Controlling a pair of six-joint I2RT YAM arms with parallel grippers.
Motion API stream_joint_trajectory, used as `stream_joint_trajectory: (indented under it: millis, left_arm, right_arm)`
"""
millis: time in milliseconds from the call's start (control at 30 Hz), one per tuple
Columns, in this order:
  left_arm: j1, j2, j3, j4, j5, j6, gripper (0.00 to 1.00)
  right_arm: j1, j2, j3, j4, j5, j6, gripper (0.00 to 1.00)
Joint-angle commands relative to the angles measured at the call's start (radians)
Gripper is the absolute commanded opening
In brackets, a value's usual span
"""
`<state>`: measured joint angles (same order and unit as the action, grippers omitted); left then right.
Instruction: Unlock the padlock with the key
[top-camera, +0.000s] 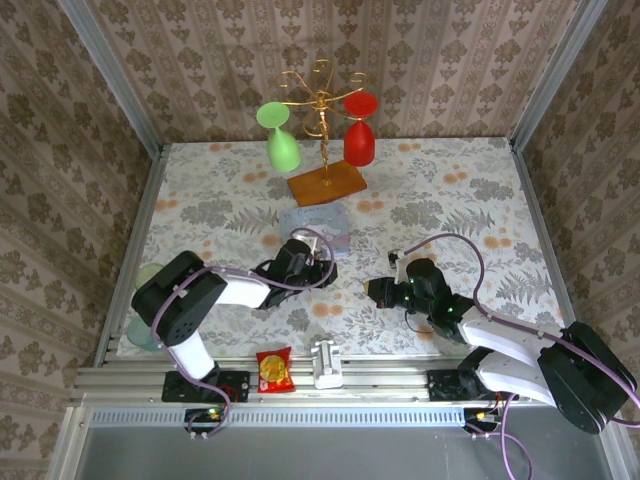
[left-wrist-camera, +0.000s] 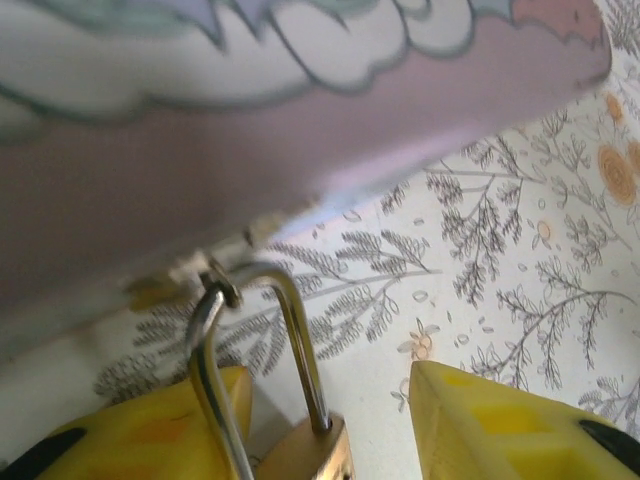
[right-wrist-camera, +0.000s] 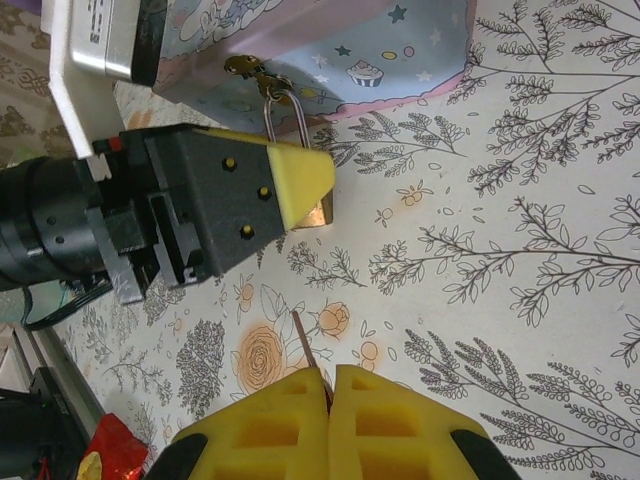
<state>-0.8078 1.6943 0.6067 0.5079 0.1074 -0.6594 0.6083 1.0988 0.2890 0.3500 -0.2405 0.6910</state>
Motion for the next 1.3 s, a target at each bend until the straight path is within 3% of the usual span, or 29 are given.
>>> stream_joint_trajectory:
  millis: [0,267,467,767,967,1067,1200,1267]
  left_arm:
    - [-0.019,-0.032,-0.015,-0.063,-0.018,-0.024,0.42]
    - [-0.014,-0.033,-0.041,-0.039,-0.043,-0.045,0.4]
    - [-0.006,0.021,-0.048,0.072,-0.015,-0.115,0.42]
    - [-0.103,0.092,-0.053,0.074,-0.204,-0.249,0.47]
    - [-0.123,0.161,-0.052,0.123,-0.244,-0.322,0.34]
    - [-0.135,0.169,-0.044,0.121,-0.248,-0.315,0.2]
    - [-0.131,0.157,-0.045,0.117,-0.241,-0.31,0.16]
    - [-0.127,0.141,-0.05,0.122,-0.233,-0.309,0.04]
  right_arm:
    - [-0.005,0.001,-0.013,0.011,0.023,0.002,0.0]
    - [-0.006,0.015,-0.008,0.019,0.016,0.005,0.0]
    - [-0.005,0.018,-0.01,0.026,0.018,0.007,0.0]
    - [-0.007,0.009,-0.022,0.015,0.029,0.002,0.0]
    - [-0.007,-0.008,-0.021,-0.016,0.036,-0.014,0.0]
    - [-0.009,-0.017,-0.028,-0.02,0.043,-0.014,0.0]
    - [-0.012,-0.017,-0.034,-0.016,0.047,-0.009,0.0]
    - [-0.012,-0.007,-0.028,-0.015,0.055,-0.006,0.0]
